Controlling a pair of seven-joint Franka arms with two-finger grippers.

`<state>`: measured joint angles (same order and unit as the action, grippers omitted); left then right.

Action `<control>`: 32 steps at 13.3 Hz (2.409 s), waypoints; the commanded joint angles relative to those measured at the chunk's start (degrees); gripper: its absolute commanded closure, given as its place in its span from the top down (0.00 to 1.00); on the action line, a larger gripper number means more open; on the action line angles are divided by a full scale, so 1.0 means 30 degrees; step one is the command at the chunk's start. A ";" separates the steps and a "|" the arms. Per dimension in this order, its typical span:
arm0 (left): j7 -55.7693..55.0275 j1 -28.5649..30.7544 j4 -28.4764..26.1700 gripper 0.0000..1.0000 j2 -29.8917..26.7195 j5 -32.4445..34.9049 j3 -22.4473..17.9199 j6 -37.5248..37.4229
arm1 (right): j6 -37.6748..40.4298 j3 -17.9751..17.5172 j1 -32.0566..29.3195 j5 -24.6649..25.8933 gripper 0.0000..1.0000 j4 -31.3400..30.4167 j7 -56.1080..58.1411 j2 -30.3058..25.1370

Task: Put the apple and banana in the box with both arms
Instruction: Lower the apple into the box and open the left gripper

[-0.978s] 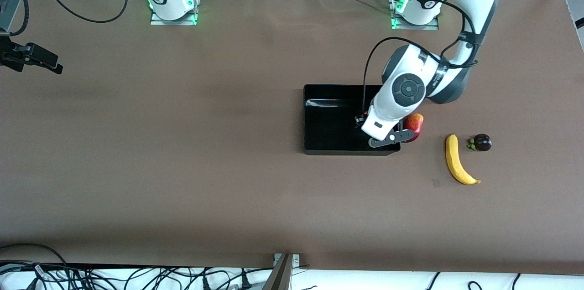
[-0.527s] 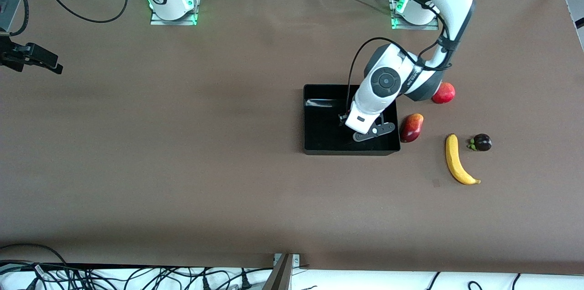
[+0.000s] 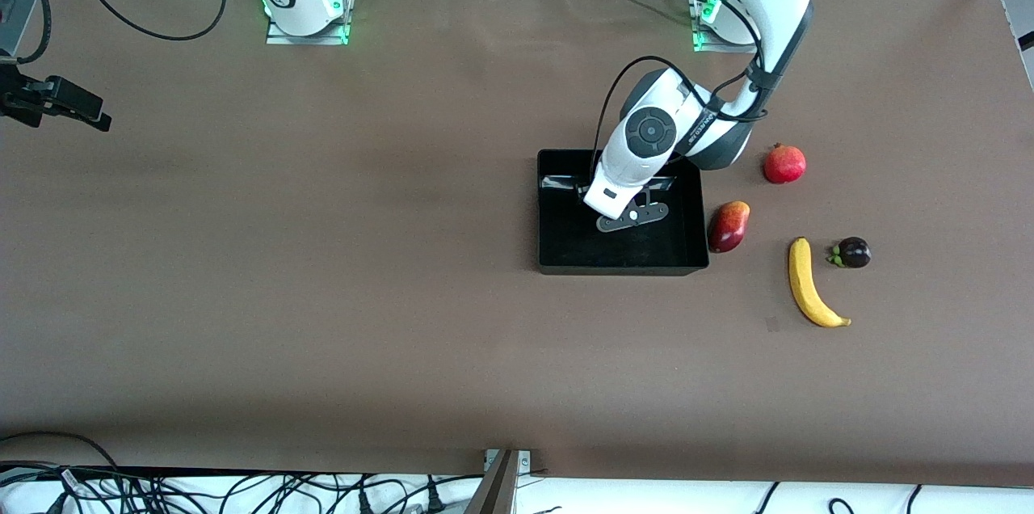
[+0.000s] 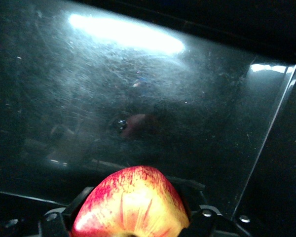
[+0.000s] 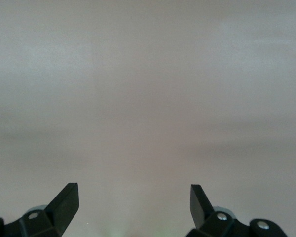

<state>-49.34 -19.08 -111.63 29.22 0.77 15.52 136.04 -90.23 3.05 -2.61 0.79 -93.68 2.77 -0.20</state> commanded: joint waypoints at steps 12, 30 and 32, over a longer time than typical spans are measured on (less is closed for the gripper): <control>-0.0986 -0.0174 0.0032 0.13 0.1979 0.0360 0.0160 0.1996 | 0.0252 -0.0108 0.0022 -0.0117 1.00 0.0436 0.0191 0.0185; -0.1400 0.1198 0.3980 1.00 -0.1562 0.0213 0.0189 -0.6605 | 0.0281 -0.0108 0.0022 -0.0117 1.00 0.0435 0.0191 0.0156; 0.0206 0.2834 0.5532 1.00 -0.1653 0.0243 0.0479 -0.9037 | 0.0281 -0.0108 0.0022 -0.0117 1.00 0.0435 0.0191 0.0156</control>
<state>-52.65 -15.14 -98.73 24.83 0.77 15.81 114.87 -90.23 2.79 -2.58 0.79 -93.67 2.77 -0.20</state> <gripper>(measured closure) 0.000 0.000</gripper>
